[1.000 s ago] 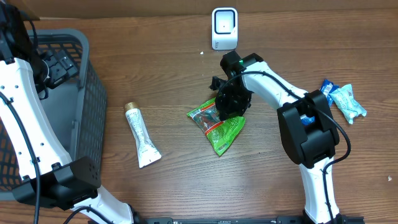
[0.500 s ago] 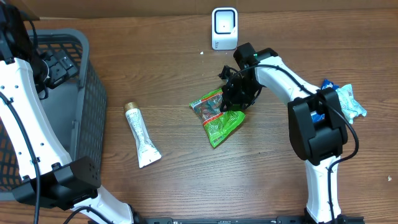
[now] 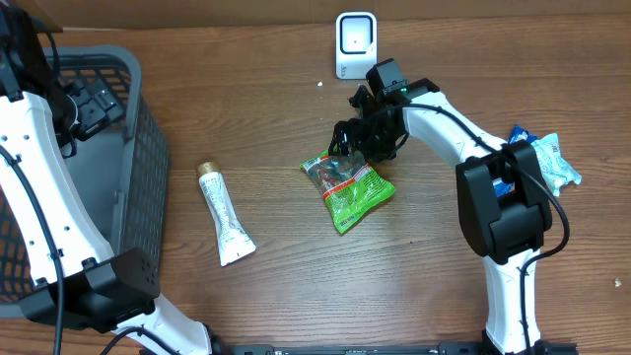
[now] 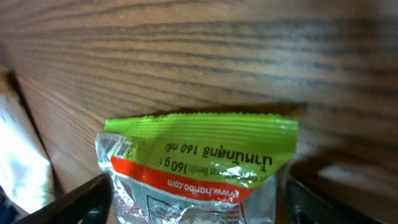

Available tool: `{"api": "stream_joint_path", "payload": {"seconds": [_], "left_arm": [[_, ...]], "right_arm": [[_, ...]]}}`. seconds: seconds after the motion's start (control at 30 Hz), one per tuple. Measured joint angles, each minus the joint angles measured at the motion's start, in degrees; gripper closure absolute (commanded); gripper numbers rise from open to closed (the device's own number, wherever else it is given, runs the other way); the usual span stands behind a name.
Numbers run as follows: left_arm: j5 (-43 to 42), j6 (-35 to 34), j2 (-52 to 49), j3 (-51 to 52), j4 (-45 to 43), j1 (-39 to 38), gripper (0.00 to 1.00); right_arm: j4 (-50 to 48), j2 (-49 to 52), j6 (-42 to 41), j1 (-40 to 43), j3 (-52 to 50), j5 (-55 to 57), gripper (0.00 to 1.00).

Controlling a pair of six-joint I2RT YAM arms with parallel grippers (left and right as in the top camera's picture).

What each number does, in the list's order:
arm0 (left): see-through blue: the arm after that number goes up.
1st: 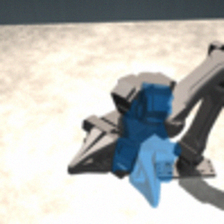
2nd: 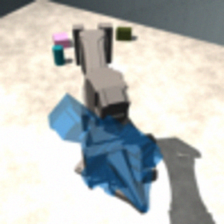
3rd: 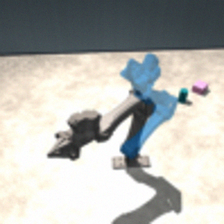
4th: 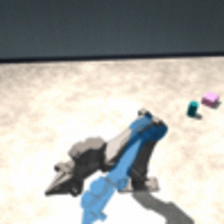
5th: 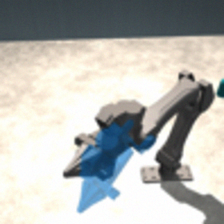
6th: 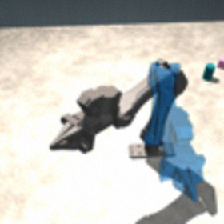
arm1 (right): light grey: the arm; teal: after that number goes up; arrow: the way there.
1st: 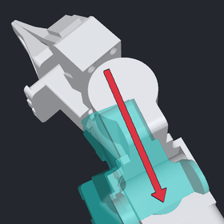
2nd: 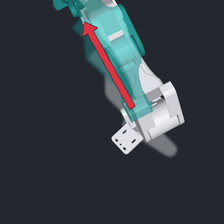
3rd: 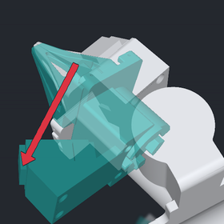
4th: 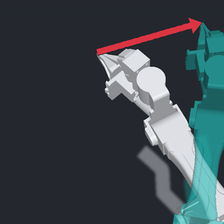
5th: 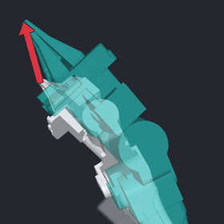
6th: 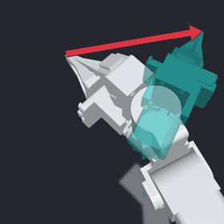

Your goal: Scan the item barcode

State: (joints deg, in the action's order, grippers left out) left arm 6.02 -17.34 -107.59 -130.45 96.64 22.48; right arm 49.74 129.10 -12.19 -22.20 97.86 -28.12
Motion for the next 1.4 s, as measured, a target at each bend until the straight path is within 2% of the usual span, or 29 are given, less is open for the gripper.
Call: {"api": "stream_joint_path", "payload": {"seconds": [0.2, 0.27, 0.3, 0.37, 0.43, 0.67, 0.9, 1.07, 1.23, 1.4], "left_arm": [[0.0, 0.0, 0.0, 0.0, 0.0, 0.0, 0.00], [0.0, 0.0, 0.0, 0.0, 0.0, 0.0, 0.00], [0.0, 0.0, 0.0, 0.0, 0.0, 0.0, 0.00], [0.0, 0.0, 0.0, 0.0, 0.0, 0.0, 0.00], [0.0, 0.0, 0.0, 0.0, 0.0, 0.0, 0.00], [0.0, 0.0, 0.0, 0.0, 0.0, 0.0, 0.00], [0.0, 0.0, 0.0, 0.0, 0.0, 0.0, 0.00], [0.0, 0.0, 0.0, 0.0, 0.0, 0.0, 0.00], [0.0, 0.0, 0.0, 0.0, 0.0, 0.0, 0.00], [0.0, 0.0, 0.0, 0.0, 0.0, 0.0, 0.00]], "right_arm": [[2.7, 0.9, -2.2, -1.1, -0.1, -3.7, 0.30], [2.3, 0.9, -3.6, -1.2, -0.5, -4.5, 0.36], [1.6, 0.9, -5.1, -1.2, -1.0, -5.2, 0.47], [0.5, 1.0, -7.1, -1.2, -1.7, -5.5, 0.81], [-0.4, 1.4, -9.2, -1.2, -2.4, -6.0, 0.96], [-4.7, 1.7, -12.1, -1.9, -2.7, -7.8, 0.96], [-2.6, 0.5, -4.2, 0.5, -3.8, -15.3, 0.96], [-0.9, -10.7, 2.9, 3.8, -4.5, -16.6, 0.96], [-2.4, -23.6, 5.4, 4.8, -4.4, -18.6, 0.96], [-4.7, -27.7, 6.5, 8.4, -4.4, -26.6, 0.96]]}}
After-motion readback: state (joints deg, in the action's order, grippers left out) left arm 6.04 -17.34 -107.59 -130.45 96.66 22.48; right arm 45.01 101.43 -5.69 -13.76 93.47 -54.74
